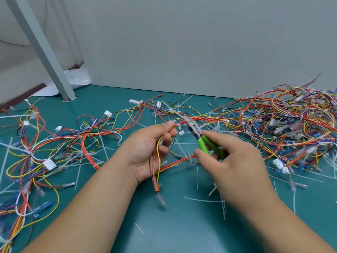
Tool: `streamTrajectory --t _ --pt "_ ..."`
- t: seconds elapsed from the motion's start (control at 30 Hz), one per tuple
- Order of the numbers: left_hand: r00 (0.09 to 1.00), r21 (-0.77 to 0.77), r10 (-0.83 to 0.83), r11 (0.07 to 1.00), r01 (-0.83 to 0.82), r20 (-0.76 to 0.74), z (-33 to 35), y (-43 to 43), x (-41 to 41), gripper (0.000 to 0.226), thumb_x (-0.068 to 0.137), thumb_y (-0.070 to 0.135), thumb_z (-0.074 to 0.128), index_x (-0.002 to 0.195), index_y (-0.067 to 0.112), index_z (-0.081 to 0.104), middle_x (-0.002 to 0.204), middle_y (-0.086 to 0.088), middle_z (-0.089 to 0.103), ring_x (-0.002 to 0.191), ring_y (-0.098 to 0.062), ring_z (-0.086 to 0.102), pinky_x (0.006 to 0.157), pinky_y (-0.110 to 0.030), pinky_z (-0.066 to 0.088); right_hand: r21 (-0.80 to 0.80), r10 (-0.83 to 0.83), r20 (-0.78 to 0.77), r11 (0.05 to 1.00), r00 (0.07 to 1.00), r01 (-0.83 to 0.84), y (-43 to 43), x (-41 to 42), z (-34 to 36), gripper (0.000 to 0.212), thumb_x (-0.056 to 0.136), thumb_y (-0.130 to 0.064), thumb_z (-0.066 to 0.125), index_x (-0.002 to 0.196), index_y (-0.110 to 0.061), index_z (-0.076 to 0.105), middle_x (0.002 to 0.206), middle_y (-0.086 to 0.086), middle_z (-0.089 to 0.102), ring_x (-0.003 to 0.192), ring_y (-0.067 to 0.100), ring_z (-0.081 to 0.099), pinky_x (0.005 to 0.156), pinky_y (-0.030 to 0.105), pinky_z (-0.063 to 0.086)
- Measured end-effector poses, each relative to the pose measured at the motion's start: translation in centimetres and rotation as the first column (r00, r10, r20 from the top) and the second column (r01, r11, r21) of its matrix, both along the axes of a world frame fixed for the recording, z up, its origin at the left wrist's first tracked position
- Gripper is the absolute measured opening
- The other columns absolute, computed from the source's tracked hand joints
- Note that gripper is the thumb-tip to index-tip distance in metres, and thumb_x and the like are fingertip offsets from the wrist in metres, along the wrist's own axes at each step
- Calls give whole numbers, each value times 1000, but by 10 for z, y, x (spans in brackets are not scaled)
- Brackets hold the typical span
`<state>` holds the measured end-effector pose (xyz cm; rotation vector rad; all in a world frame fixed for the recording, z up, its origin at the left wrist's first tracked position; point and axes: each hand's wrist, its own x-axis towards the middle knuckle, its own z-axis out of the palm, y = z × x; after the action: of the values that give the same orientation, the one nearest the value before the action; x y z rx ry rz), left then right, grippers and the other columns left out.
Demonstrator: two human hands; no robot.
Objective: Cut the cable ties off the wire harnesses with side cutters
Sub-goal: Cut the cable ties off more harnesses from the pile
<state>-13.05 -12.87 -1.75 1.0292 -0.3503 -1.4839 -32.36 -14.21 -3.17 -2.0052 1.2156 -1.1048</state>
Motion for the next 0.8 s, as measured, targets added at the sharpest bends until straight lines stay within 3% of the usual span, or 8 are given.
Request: streamTrajectory --t 0.07,0.13,0.2,0.3,0.43,0.57,0.7,0.8 --pt "999 -23 46 999 -46 -5 0 -1 0 12 74 18 76 82 11 72 73 0 70 52 -1 64 38 -10 44 264 23 317 958 948 -111 -3 1 2 26 79 -24 85 103 -29 76 80 -12 72 65 4 62 62 14 47" --pt "991 -57 117 991 -121 -67 2 -3 1 6 90 12 67 93 7 70 76 -3 74 63 -5 71 48 -12 53 418 5 517 871 856 -258 -5 2 3 30 75 -27 78 104 -20 75 78 -5 68 65 10 61 59 22 47" --pt "969 -118 165 975 -188 -185 4 -4 8 14 101 6 54 107 2 66 91 -8 78 81 -11 76 66 -18 60 471 -11 605 811 796 -347 -5 3 5 32 75 -28 71 104 -15 76 80 2 64 66 14 58 56 27 43" --pt "956 -241 105 955 -174 -273 10 1 17 36 100 1 34 126 -1 59 121 -15 72 111 -20 72 89 -29 59 532 -88 677 744 731 -404 -6 1 6 37 76 -31 71 106 -11 77 85 4 64 67 16 57 56 29 40" --pt "963 -334 60 931 -149 -262 11 6 12 62 84 -11 18 138 -7 48 134 -24 63 121 -33 65 99 -41 56 546 -146 752 683 642 -485 -10 -1 9 46 77 -35 70 113 -8 75 93 8 67 69 18 58 58 31 41" --pt "981 -385 70 913 -137 -183 12 6 7 68 82 -17 20 143 -3 47 134 -24 63 124 -31 64 101 -43 54 525 -116 782 653 612 -546 -10 -2 10 51 78 -36 69 120 -8 72 107 11 69 78 20 64 65 33 44" --pt "995 -444 -99 892 87 -5 8 9 -2 80 76 -20 41 150 12 43 142 -15 60 130 -26 59 106 -40 49 418 -35 865 600 500 -682 -9 -3 13 52 78 -40 67 122 -12 72 122 14 66 90 24 65 72 36 43" --pt "968 -431 -236 868 249 83 2 10 -17 68 84 -15 43 146 13 48 142 -11 61 130 -23 60 107 -37 47 333 3 910 592 415 -734 -10 -5 15 56 77 -40 68 128 -16 67 122 10 63 95 25 63 72 37 42"
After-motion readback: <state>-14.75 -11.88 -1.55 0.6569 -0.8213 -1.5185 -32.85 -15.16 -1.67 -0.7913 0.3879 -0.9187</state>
